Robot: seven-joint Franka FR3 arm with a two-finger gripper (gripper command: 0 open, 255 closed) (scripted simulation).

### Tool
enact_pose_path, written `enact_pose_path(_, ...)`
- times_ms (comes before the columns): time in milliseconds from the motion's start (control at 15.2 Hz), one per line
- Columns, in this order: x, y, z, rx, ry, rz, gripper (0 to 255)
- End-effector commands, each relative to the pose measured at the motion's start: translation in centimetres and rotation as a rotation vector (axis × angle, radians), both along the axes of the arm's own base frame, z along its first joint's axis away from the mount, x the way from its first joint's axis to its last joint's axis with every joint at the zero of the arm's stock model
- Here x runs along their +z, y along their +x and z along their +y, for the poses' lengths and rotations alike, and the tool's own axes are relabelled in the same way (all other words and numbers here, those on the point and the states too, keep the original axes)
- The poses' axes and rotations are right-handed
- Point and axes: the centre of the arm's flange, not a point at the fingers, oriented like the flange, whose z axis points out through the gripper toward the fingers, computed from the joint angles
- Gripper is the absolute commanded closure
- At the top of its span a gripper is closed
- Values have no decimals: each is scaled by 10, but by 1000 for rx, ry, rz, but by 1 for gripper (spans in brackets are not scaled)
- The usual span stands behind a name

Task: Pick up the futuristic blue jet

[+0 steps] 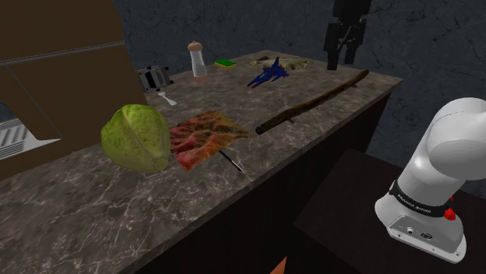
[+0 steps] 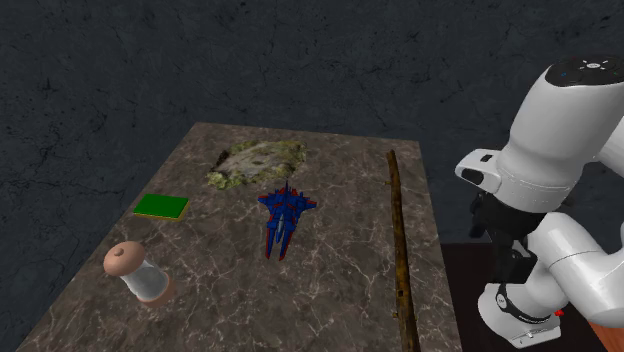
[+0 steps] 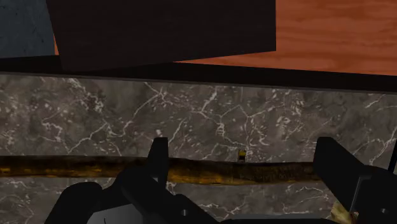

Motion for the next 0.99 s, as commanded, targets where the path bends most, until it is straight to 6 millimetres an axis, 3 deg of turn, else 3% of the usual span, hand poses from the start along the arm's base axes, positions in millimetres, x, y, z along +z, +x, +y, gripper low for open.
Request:
enact_pose_path(0,0,0,0,0,0,0,0)
enact_pose_path(924,-65,120,-102,69,-89,-50,0)
